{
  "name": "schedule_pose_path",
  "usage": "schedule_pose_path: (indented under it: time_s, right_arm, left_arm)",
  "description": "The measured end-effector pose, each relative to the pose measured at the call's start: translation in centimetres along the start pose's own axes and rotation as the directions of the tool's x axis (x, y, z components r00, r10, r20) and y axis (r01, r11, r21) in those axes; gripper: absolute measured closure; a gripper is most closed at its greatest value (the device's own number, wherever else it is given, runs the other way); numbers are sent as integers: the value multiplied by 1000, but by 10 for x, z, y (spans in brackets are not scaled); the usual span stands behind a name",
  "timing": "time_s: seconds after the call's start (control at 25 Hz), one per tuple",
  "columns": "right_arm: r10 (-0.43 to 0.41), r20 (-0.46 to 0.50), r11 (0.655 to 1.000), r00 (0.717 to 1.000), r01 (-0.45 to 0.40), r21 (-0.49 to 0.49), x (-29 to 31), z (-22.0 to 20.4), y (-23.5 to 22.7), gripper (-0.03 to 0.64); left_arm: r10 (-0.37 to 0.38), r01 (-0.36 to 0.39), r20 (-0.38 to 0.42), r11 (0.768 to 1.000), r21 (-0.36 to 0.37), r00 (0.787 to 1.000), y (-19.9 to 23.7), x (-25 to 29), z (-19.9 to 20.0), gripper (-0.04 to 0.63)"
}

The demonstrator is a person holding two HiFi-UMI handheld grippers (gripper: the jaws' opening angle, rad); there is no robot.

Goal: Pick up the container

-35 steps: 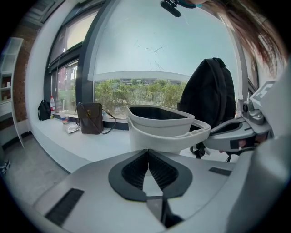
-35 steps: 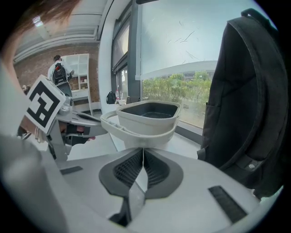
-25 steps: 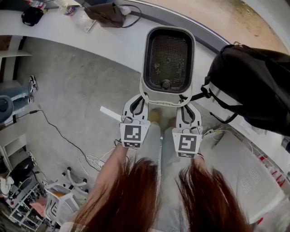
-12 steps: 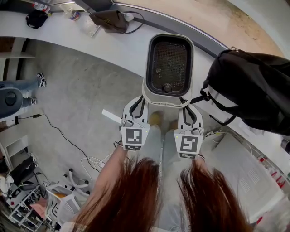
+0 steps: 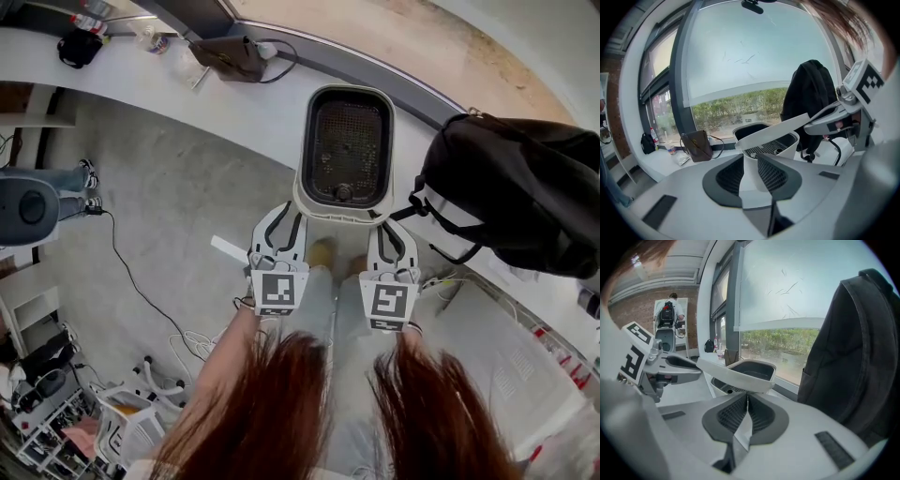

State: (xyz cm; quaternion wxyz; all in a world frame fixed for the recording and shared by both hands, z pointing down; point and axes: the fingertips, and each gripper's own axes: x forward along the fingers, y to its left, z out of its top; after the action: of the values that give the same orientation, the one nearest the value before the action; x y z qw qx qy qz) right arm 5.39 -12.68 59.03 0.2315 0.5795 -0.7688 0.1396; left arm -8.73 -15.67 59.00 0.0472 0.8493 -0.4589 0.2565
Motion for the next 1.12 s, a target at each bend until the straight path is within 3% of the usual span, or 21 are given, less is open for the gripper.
schedule_pose_path:
  time_s: [0.24, 0.6, 0.96, 1.12]
  right_arm:
    - [-7, 10, 1000, 1000, 7, 2, -1, 12, -3, 592]
    - [-17, 14, 1000, 1000, 17, 5, -3, 25, -6, 591]
    - [-31, 19, 1000, 999, 30, 8, -6, 34, -8, 591]
    - [-44, 25, 999, 999, 43, 11, -7, 40, -13, 592]
  left_arm:
    - [21, -23, 29, 997, 70, 999, 6, -2, 17, 476]
    - [-8, 0, 56, 990, 143, 998, 7, 3, 39, 445]
    - [-68, 39, 82, 952, 304, 994, -2, 7, 59, 426]
    - [-83, 50, 91, 948, 315, 992, -2, 12, 68, 426]
